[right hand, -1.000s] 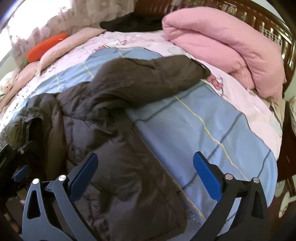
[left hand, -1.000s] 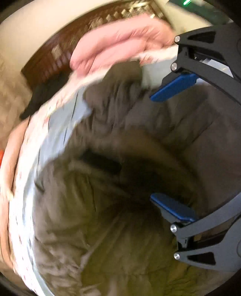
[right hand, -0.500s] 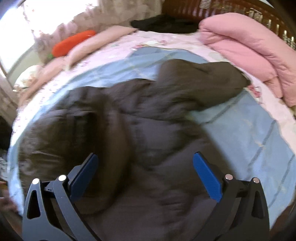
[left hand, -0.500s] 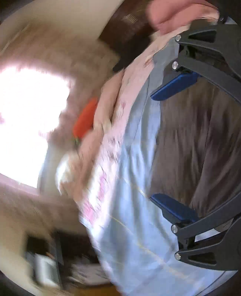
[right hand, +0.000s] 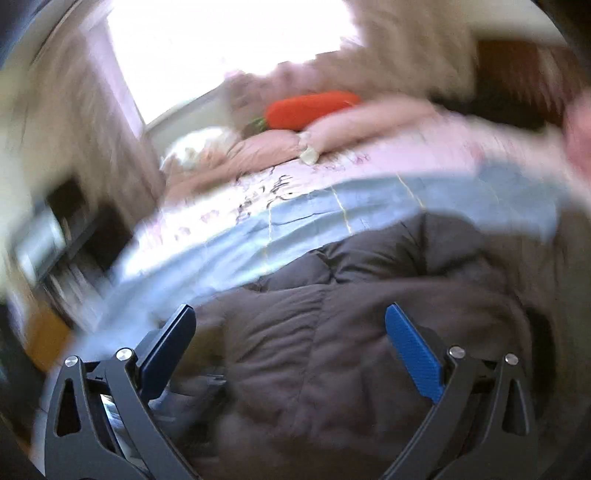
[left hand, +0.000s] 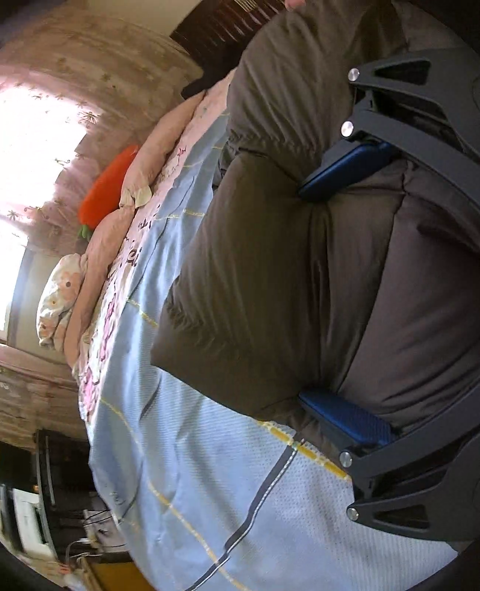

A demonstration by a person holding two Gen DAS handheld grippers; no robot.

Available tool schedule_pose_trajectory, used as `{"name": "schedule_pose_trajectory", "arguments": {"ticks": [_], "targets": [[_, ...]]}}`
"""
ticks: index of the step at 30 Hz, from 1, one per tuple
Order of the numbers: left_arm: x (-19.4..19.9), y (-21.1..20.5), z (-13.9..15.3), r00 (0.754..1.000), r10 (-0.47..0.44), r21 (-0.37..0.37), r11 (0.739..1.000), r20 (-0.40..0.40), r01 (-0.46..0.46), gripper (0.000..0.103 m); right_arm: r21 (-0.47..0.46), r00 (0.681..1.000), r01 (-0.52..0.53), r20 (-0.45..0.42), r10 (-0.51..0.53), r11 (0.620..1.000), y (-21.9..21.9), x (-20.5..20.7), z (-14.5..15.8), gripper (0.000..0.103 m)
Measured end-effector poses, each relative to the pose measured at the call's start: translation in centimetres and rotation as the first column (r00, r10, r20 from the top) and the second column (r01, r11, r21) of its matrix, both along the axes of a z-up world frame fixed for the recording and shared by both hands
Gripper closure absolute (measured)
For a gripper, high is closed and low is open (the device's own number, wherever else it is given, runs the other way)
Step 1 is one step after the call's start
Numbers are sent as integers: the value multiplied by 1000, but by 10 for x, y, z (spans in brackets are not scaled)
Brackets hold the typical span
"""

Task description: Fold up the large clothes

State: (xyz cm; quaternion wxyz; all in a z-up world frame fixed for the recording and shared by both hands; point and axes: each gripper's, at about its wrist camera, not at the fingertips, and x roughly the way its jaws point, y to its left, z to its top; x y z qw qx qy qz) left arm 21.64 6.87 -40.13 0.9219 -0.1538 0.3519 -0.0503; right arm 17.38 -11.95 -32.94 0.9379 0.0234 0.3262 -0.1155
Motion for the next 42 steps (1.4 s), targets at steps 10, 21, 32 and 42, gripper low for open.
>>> {"name": "schedule_pose_trajectory", "arguments": {"ticks": [10, 21, 32, 42], "targets": [[-2, -11, -9, 999, -40, -28, 999, 29, 41, 2, -184, 998, 9, -60, -20, 983, -56, -4, -43, 1], [-2, -13, -11, 999, -48, -15, 999, 23, 48, 2, 73, 981, 132, -154, -119, 989, -135, -27, -62, 1], [1, -14, -11, 999, -34, 12, 999, 6, 33, 2, -5, 970, 127, -206, -125, 992, -73, -70, -38, 1], [4, -14, -13, 1000, -32, 28, 999, 1, 32, 2, 455, 913, 404, -149, -379, 794, -228, -141, 6, 1]]}}
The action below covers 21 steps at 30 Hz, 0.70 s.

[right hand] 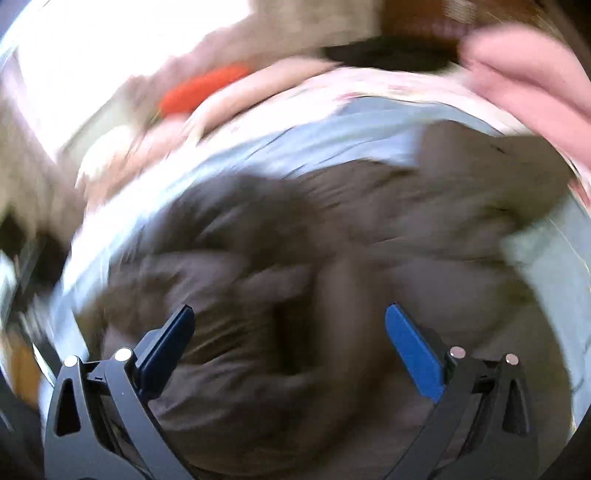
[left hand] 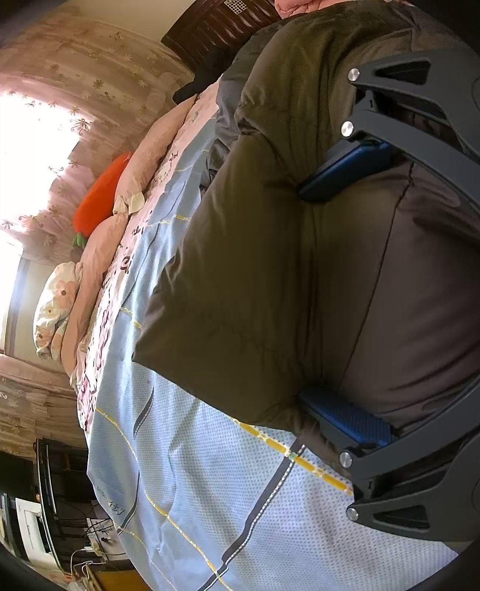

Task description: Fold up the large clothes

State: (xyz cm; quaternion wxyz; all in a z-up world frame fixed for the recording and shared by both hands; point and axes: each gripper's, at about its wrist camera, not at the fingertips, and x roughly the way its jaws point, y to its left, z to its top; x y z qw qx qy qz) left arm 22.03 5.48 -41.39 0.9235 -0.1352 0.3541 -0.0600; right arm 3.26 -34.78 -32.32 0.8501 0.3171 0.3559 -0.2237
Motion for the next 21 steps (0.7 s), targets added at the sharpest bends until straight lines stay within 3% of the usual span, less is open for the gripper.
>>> {"name": "schedule_pose_trajectory", "arguments": {"ticks": [2, 5, 8, 11, 13, 15, 18, 21], "targets": [[0, 0, 0, 1000, 1, 6, 1000, -3, -1, 2, 63, 984, 173, -42, -171, 983, -61, -37, -9, 1], [2, -1, 0, 1000, 2, 14, 1000, -6, -2, 2, 171, 918, 397, -84, -388, 902, -153, -96, -31, 1], [3, -1, -1, 1000, 3, 18, 1000, -7, -3, 2, 262, 879, 472, -74, -470, 842, -214, -124, -45, 1], [4, -1, -1, 1000, 4, 29, 1000, -10, -4, 2, 373, 858, 481, -15, -513, 793, -267, -134, -56, 1], [5, -2, -1, 1000, 6, 36, 999, -12, -5, 2, 463, 832, 494, -4, -555, 736, -297, -136, -76, 1], [6, -3, -1, 1000, 7, 43, 999, -14, -7, 2, 517, 830, 494, -39, -557, 699, -313, -122, -101, 1], [5, -2, -2, 1000, 7, 47, 999, -14, -6, 2, 455, 784, 550, 9, -621, 700, -324, -111, -90, 1], [6, -1, -2, 1000, 6, 48, 999, -14, -5, 2, 405, 801, 537, 31, -598, 740, -329, -91, -84, 1]]}}
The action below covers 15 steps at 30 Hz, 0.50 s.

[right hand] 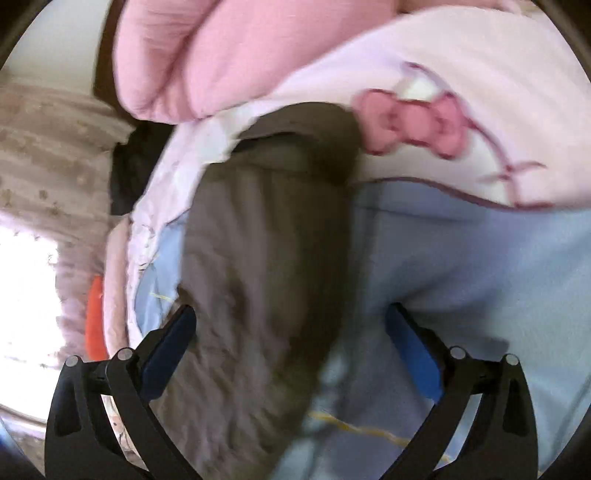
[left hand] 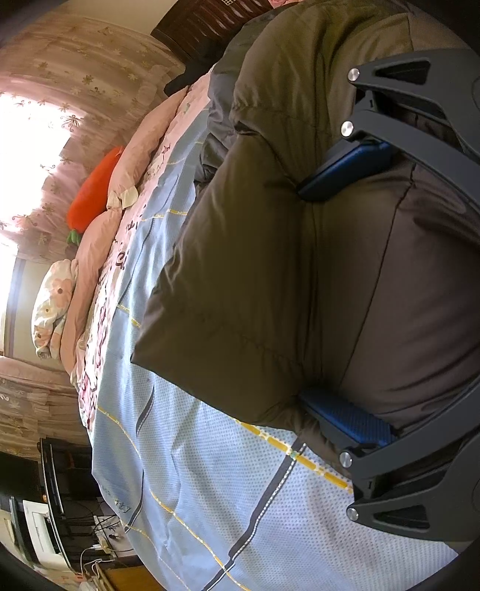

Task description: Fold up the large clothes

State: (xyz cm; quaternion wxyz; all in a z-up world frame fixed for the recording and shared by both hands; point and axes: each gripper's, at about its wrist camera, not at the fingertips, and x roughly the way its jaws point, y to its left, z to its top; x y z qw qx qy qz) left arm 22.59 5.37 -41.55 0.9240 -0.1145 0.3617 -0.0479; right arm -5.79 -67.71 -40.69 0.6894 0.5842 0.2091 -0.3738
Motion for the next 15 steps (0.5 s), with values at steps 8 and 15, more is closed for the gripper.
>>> {"name": "schedule_pose_trajectory", "arguments": {"ticks": [8, 15], "targets": [[0, 0, 0, 1000, 1, 6, 1000, 0, -1, 2, -55, 998, -57, -10, 57, 997, -2, 42, 6, 3], [1, 0, 0, 1000, 2, 7, 1000, 0, -2, 2, -222, 949, -260, -237, 207, 940, 4, 99, 21, 87]]}}
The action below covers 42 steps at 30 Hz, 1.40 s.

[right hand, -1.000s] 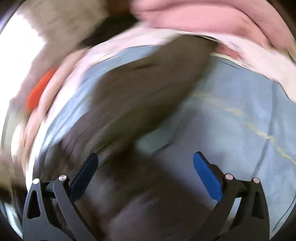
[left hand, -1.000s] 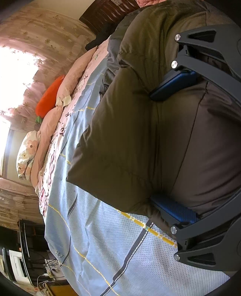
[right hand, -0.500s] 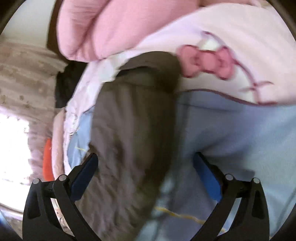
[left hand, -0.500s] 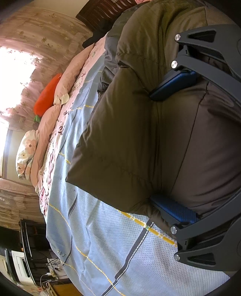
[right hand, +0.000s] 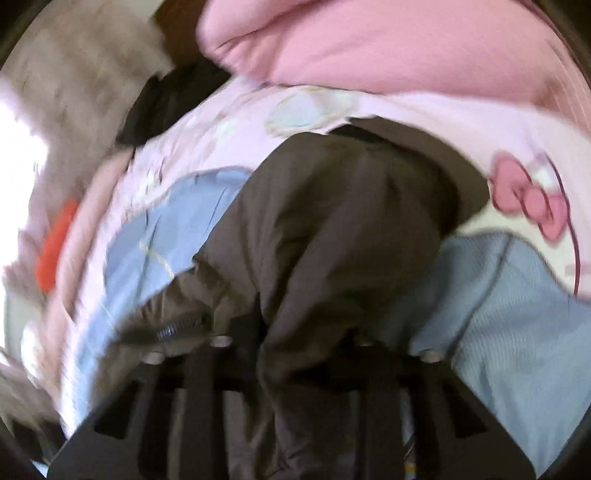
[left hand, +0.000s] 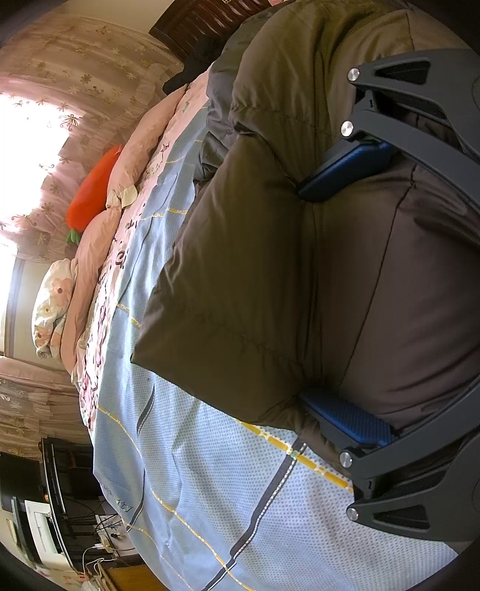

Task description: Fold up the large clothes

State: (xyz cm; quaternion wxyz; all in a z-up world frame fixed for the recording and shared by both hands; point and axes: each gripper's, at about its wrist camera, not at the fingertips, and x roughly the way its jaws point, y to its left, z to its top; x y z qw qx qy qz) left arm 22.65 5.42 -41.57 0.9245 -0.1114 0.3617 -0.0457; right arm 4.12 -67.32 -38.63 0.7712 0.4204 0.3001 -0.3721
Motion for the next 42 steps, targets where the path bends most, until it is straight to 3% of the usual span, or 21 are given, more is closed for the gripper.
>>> {"name": "schedule_pose_trajectory", "arguments": {"ticks": [2, 4, 6, 7, 8, 9, 13, 16, 18, 21, 24, 27, 29, 31, 32, 33, 34, 38, 40, 41, 42], "targets": [[0, 0, 0, 1000, 0, 1, 1000, 0, 0, 2, -41, 1000, -22, -16, 21, 999, 16, 4, 19, 91], [0, 0, 0, 1000, 0, 1, 1000, 0, 0, 2, -188, 988, -155, -47, 149, 970, 53, 13, 57, 92], [0, 0, 0, 1000, 0, 1, 1000, 0, 0, 2, -364, 937, -348, -152, 314, 864, 100, 38, 92, 92], [0, 0, 0, 1000, 0, 1, 1000, 0, 0, 2, -458, 881, -473, -227, 415, 753, 139, 51, 113, 92], [0, 0, 0, 1000, 0, 1, 1000, 1, 0, 2, -494, 843, -534, -251, 476, 686, 167, 57, 123, 92], [0, 0, 0, 1000, 0, 0, 1000, 1, 0, 2, -509, 804, -582, -240, 544, 634, 195, 61, 134, 92], [-1, 0, 0, 1000, 0, -3, 1000, 2, 0, 2, -404, 627, -723, -41, 778, 561, 283, 78, 144, 92], [-1, 0, 1, 1000, -1, -8, 1000, 4, 1, 2, -337, 488, -810, 66, 870, 480, 345, 92, 132, 92], [-1, 1, 1, 1000, -2, -15, 1000, 7, 2, 2, -290, 438, -847, 95, 894, 446, 379, 100, 118, 92], [-2, 4, 1, 1000, -3, -25, 1000, 12, 4, 2, -192, 435, -872, 119, 893, 451, 416, 102, 87, 92], [-4, 7, 1, 1000, -6, -41, 999, 18, 6, 2, -26, 538, -840, 89, 838, 542, 437, 96, 48, 88], [-5, 9, 1, 1000, -8, -52, 999, 22, 9, 2, -47, 589, -801, 112, 800, 596, 441, 76, 45, 86], [-5, 9, 1, 1000, -8, -57, 998, 23, 9, 2, -30, 580, -812, 70, 811, 583, 439, 80, 49, 84], [-5, 8, 2, 1000, -7, -59, 998, 24, 9, 2, 1, 543, -839, -19, 839, 543, 443, 82, 61, 80], [-5, 8, 2, 1000, -7, -60, 998, 24, 8, 2, 19, 486, -873, -65, 872, 488, 447, 81, 76, 67], [-5, 8, 1, 1000, -7, -59, 998, 24, 8, 2, 23, 451, -891, -61, 891, 453, 451, 79, 86, 29], [-5, 8, 1, 1000, -7, -59, 998, 24, 8, 2, 22, 414, -910, -25, 910, 415, 452, 70, 104, 7], [-5, 8, 2, 1000, -7, -59, 998, 24, 8, 2, 117, 346, -936, 131, 929, 332, 443, 49, 143, 1], [-5, 8, 1, 1000, -7, -59, 998, 24, 8, 2, 103, 355, -933, 120, 927, 344, 421, 49, 158, 1], [-5, 8, 1, 1000, -7, -59, 998, 25, 8, 2, 56, 386, -922, 107, 916, 382, 405, 52, 165, 1], [-5, 8, 2, 1000, -7, -59, 998, 25, 8, 2, -11, 445, -894, 88, 891, 448, 384, 55, 170, 1]]}}
